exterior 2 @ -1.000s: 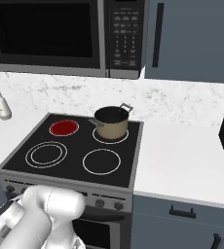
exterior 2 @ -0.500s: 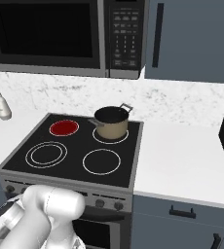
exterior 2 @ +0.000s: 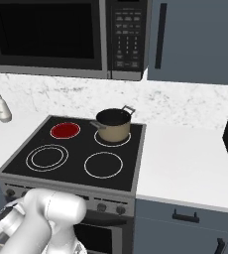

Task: Turn off the rear left burner of the stove.

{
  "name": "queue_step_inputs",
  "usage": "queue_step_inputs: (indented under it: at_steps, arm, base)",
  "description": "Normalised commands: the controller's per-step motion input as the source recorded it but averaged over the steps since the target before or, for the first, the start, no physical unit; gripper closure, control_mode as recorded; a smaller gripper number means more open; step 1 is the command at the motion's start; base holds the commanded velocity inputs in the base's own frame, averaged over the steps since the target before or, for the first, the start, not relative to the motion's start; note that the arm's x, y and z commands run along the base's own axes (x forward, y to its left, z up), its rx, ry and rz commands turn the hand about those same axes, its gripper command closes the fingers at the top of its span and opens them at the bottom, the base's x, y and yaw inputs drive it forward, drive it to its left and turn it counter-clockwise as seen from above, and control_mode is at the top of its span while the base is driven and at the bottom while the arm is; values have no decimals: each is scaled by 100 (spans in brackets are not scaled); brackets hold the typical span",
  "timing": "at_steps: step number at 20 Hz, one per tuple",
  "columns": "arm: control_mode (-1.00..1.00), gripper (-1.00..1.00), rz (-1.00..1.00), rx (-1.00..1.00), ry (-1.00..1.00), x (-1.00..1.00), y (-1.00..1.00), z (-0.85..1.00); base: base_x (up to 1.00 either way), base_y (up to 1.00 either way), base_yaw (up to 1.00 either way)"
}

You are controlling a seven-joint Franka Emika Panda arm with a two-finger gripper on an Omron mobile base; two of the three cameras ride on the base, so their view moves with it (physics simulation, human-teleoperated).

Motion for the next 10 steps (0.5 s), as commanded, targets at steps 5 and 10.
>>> queue_step_inputs:
  at_steps: [5, 10]
  arm:
    - [-100, -100, 0, -1, 0, 0, 8, 0]
    - [-100, 100, 0, 0, 0, 0, 0, 0]
  base:
    - [0, 0, 0]
    - [0, 0, 0]
